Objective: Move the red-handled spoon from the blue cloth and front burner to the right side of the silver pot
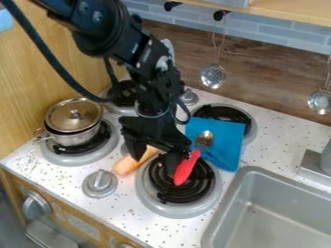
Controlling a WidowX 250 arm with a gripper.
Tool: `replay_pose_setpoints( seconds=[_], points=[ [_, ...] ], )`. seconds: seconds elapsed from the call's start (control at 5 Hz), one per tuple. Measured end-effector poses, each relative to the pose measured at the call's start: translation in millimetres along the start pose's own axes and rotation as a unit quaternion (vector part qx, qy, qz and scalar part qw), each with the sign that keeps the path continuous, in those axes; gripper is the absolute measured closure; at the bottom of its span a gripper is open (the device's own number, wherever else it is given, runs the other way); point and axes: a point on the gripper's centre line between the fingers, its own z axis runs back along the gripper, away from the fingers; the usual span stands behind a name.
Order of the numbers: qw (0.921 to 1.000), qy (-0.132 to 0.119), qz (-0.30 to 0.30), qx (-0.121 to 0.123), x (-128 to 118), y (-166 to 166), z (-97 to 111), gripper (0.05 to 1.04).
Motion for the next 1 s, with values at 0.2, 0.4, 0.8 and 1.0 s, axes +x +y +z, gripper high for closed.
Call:
replay_pose_setpoints(
  seconds=[0.2, 0.4, 0.8, 1.0],
  points=[
    [0.9997, 0.026, 0.0, 0.002, -3.6, -9.3, -19.6, 0.077],
    [0.9994, 0.035, 0.003, 0.003, 3.5, -14.3, -29.1, 0.077],
    [0.9989, 0.045, 0.011, 0.003, 16.4, -18.1, -38.4, 0.077],
    [0.9987, 0.048, 0.016, -0.002, 21.3, -20.8, -41.0, 0.077]
  ],
)
